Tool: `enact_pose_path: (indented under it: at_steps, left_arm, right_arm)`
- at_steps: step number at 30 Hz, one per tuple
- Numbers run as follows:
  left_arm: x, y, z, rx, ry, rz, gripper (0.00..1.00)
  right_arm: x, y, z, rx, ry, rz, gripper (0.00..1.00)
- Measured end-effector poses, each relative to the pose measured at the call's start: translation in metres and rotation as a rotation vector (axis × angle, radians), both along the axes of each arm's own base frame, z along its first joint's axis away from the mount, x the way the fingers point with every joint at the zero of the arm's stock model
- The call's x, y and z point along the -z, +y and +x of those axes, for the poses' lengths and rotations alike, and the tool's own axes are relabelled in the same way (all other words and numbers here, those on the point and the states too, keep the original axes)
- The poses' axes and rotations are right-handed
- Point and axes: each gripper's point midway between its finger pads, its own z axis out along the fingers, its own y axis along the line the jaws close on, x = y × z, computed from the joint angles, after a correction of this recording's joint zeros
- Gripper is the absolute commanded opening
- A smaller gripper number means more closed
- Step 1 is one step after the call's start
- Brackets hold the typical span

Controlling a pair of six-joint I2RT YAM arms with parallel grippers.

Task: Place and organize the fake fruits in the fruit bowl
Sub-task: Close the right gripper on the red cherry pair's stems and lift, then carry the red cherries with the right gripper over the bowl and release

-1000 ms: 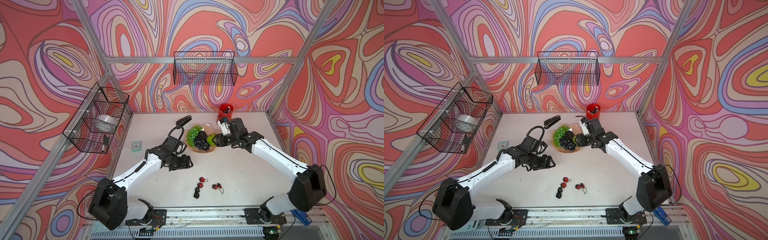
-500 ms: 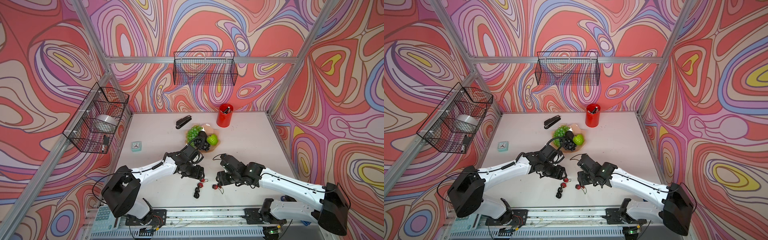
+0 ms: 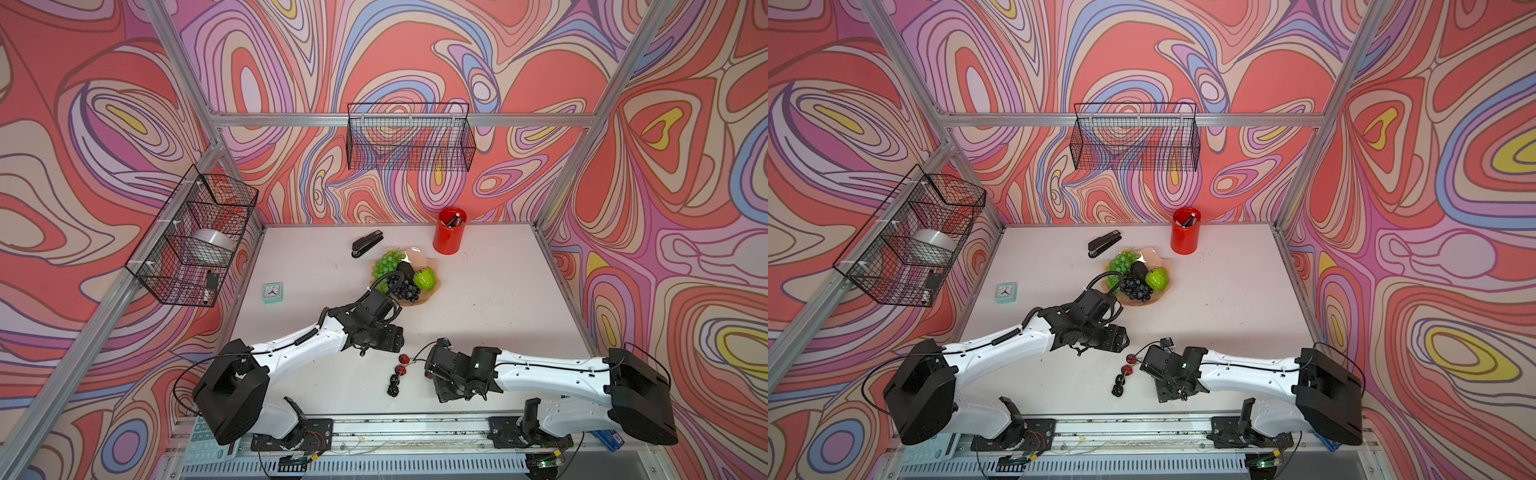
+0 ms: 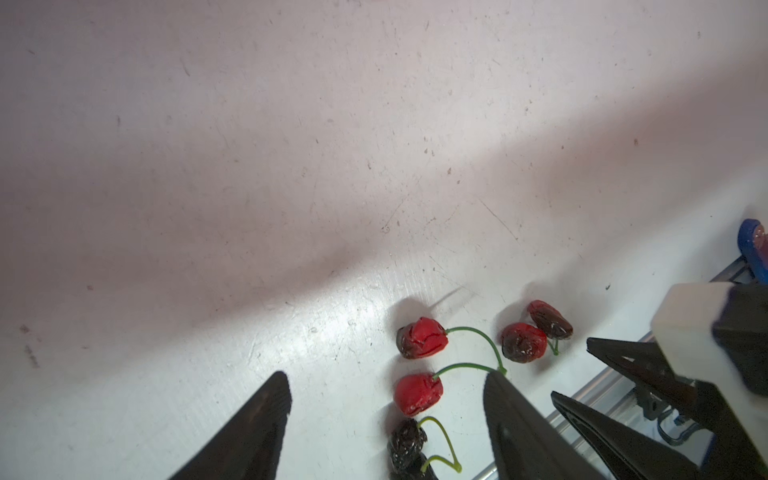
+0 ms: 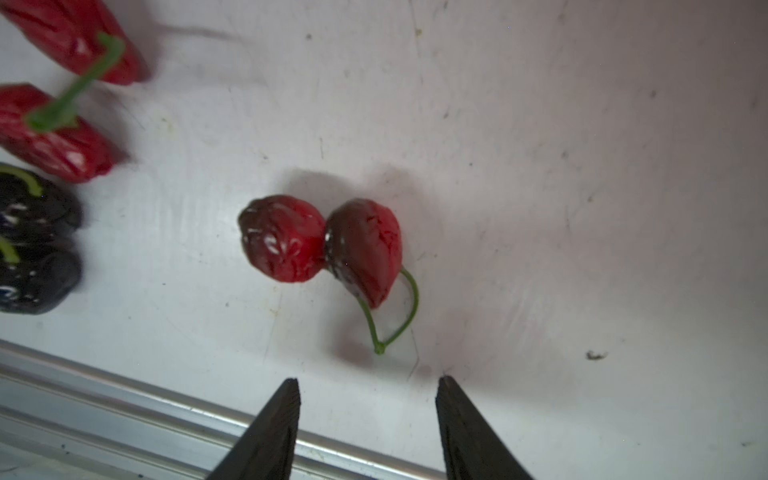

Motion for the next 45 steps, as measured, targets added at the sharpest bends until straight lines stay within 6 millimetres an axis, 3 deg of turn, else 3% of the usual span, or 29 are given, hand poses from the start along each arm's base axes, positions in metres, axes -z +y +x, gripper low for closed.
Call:
enact_pose_path:
  at_steps: [7,16,23,29,31,37,41,45]
  left_arm:
    - [-0.009,0.029,0.005,-0.117,-0.004,-0.056,0.77]
    - [-0.028,0.041,0.017,-0.169,-0.051,-0.099,0.77]
    - [-0.027,0.044,0.018,-0.166,-0.054,-0.091,0.78]
    - [-0.028,0.050,0.022,-0.175,-0.064,-0.085,0.78]
    - [-0.028,0.051,0.022,-0.179,-0.064,-0.083,0.78]
    - [-0.030,0.053,0.025,-0.182,-0.070,-0.083,0.78]
    - [-0.031,0.054,0.026,-0.188,-0.074,-0.082,0.77]
    - [-0.036,0.056,0.026,-0.194,-0.091,-0.087,0.78]
  right_arm:
    - [0.009,0.003,0.009,-0.008,-0.037,-0.022,0.46]
    - [0.014,0.002,0.025,0.004,-0.067,-0.033,0.40]
    - [0.015,0.011,0.041,0.002,-0.094,-0.005,0.27]
    - [0.014,0.017,0.043,-0.008,-0.099,0.018,0.12]
    - [0.014,0.015,0.042,-0.010,-0.095,0.016,0.00]
    - [0.013,0.005,0.036,-0.024,-0.074,-0.026,0.00]
    - [-0.005,0.009,0.040,-0.047,-0.076,-0.022,0.00]
    - [-0.045,0.017,0.059,-0.034,-0.099,0.076,0.00]
